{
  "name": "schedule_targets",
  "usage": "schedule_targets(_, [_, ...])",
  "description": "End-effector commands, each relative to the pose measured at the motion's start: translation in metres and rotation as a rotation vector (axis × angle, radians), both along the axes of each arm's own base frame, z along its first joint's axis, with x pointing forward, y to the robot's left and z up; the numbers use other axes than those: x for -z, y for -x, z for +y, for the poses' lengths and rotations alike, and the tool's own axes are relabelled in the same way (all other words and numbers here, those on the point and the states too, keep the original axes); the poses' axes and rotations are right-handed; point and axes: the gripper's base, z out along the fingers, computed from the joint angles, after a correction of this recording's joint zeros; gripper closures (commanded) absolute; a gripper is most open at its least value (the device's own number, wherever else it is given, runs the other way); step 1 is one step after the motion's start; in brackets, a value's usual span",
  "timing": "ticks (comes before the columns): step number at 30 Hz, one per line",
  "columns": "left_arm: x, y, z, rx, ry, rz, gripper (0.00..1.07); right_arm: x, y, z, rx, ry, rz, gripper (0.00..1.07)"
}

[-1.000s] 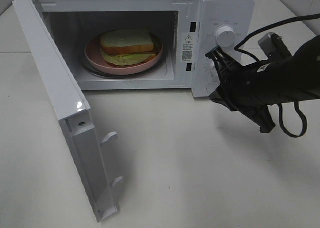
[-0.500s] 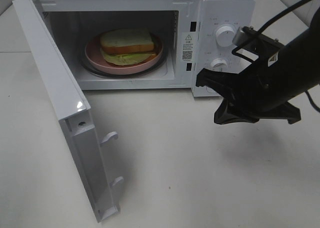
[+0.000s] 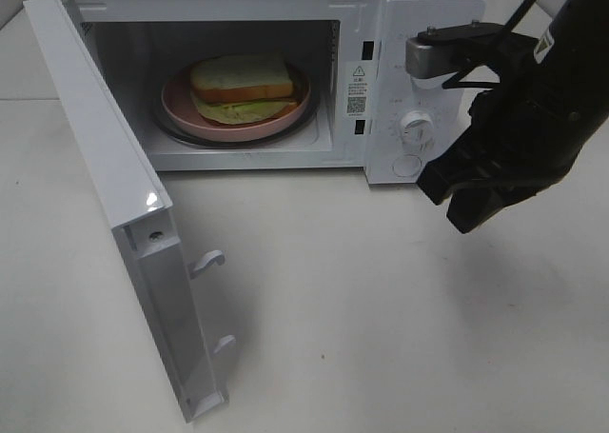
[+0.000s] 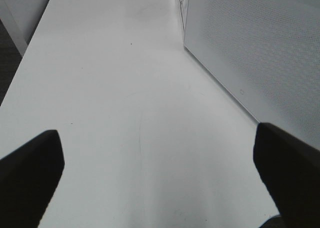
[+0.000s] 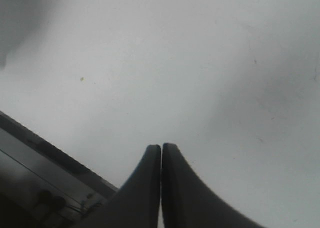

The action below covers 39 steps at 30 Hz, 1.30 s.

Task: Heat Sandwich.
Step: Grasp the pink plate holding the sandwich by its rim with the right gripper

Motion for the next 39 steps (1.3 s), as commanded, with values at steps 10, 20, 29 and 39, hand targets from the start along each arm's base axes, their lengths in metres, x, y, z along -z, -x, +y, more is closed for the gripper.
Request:
schedule_targets(10, [-0.0002,0.0038,-0.0005,0.002,0.005,-0.038,0.09,-0.0077,0.0036,-0.0064,-0.678,0.128,-0.077,1.03])
schedule_targets(20, [-0.0002,0.0038,-0.0005,0.002,0.005,-0.038,0.09,-0.0075,0.0014,-0.0101,-0.988,0.205,-0.131,1.01])
schedule_targets(29, [-0.0002,0.0038,-0.0005,0.002,0.005,-0.038,0.09,-0.0081,-0.002,-0.0084,-1.023,0.212,-0.181,0.89])
schedule_targets(39, [-0.0002,0.0038,-0.0005,0.002,0.005,-0.038,0.09,-0.0086,-0.0041,-0.0067,-0.956,0.198,-0.202,0.24])
